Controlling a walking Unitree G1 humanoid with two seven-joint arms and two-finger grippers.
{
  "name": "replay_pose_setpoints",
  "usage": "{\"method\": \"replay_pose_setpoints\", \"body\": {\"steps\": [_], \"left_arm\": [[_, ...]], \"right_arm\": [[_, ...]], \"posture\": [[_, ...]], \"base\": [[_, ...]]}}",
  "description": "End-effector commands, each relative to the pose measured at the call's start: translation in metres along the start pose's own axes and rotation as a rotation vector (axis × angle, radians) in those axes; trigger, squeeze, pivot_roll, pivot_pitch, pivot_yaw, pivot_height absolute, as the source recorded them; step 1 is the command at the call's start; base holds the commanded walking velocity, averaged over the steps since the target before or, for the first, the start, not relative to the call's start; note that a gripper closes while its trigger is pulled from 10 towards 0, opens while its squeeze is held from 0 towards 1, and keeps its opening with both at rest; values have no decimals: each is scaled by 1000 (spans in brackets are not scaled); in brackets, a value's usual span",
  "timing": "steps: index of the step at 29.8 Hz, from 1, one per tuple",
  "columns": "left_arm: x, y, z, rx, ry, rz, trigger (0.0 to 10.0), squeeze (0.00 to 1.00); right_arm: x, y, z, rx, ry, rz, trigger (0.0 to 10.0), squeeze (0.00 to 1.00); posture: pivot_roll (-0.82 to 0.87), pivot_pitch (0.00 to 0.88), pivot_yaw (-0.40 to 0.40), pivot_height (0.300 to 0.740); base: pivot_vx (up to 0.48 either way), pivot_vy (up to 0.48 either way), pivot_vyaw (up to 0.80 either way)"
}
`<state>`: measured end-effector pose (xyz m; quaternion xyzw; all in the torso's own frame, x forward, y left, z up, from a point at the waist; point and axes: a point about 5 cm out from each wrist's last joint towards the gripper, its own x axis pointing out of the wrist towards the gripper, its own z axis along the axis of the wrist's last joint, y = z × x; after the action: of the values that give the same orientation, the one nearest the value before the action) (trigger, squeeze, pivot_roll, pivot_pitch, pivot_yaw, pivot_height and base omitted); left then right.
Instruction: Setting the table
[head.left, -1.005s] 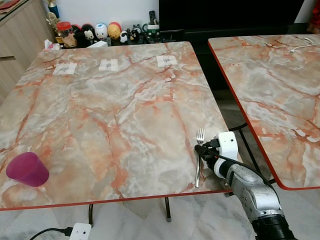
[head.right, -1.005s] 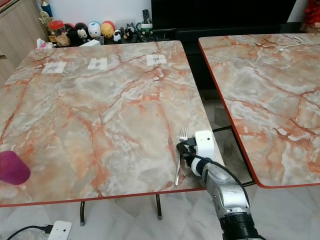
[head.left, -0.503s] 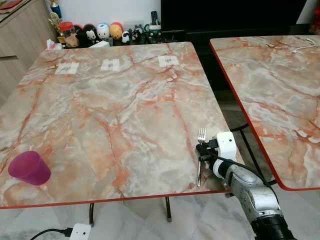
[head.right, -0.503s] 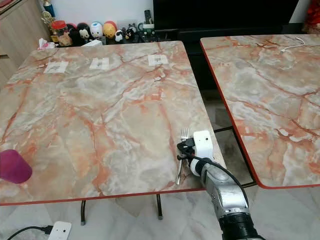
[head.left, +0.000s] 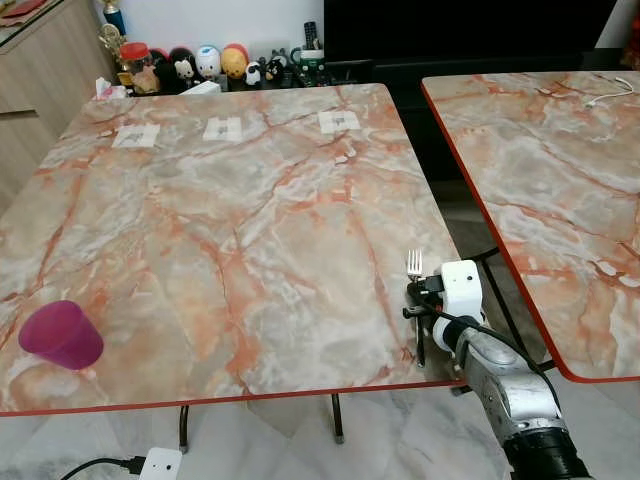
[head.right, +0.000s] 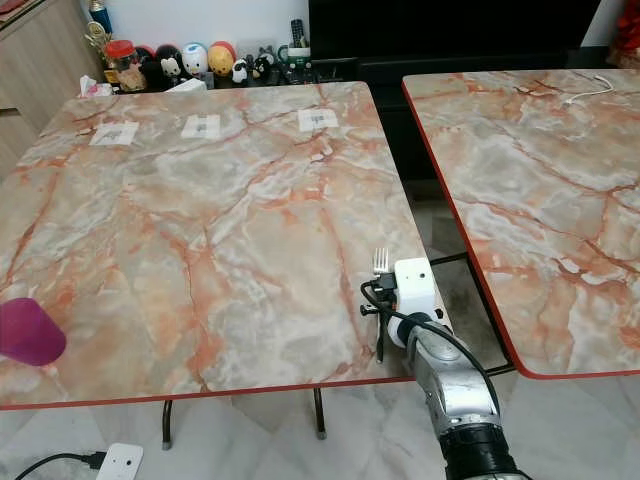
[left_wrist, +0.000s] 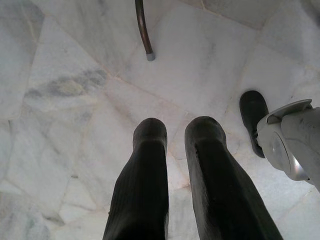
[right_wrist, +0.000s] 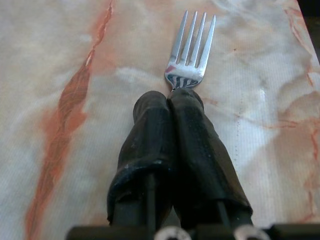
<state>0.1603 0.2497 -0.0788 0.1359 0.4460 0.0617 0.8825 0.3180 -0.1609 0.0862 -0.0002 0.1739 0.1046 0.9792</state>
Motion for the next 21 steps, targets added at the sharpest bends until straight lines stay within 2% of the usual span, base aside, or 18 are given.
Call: {"method": "replay_pose_setpoints", "body": {"steps": [1,7,8,10,11,12,13,17,18,19,21], "left_arm": [[-2,1,-10,7,43,-3,10000,0],[-2,1,-11,8,46,0,10000,0],[-2,2,-11,9,47,0,10000,0],[-2,2,-11,9,48,0,10000,0],[-2,2,-11,9,48,0,10000,0],[-2,2,-11,9,48,0,10000,0],[-2,2,-11,9,48,0,10000,0],[-2,2,-11,10,48,0,10000,0],[-2,2,-11,10,47,0,10000,0],[-2,2,-10,10,47,-1,10000,0],[-2,2,-10,10,47,-1,10000,0]], "right_arm": [[-4,-5,-23,23,86,-33,0,0],[-3,0,-18,54,41,-18,39,0],[-3,0,-18,55,39,-15,3412,0],[-3,2,-18,58,35,-7,3451,0],[-3,3,-18,59,33,-5,4235,0],[-4,3,-17,61,17,-5,4235,0],[-4,4,-16,67,5,-5,10000,0],[-6,6,-8,87,-52,6,10000,0],[-7,8,-7,90,-58,9,10000,329],[-7,9,-6,103,-67,15,10000,980],[-8,11,-6,109,-72,23,10000,1000]], "posture": [[-57,113,26,740],[-55,112,27,740],[-55,112,27,740],[-54,112,27,740],[-54,112,27,740],[-54,112,27,740],[-54,112,28,740],[-57,112,29,740],[-56,111,28,740],[-56,111,28,740],[-56,110,28,740]], "base": [[0,0,0],[0,0,0],[0,0,0],[0,0,0],[0,0,0],[0,0,0],[0,0,0],[0,0,0],[0,0,0],[0,0,0],[0,0,0]]}}
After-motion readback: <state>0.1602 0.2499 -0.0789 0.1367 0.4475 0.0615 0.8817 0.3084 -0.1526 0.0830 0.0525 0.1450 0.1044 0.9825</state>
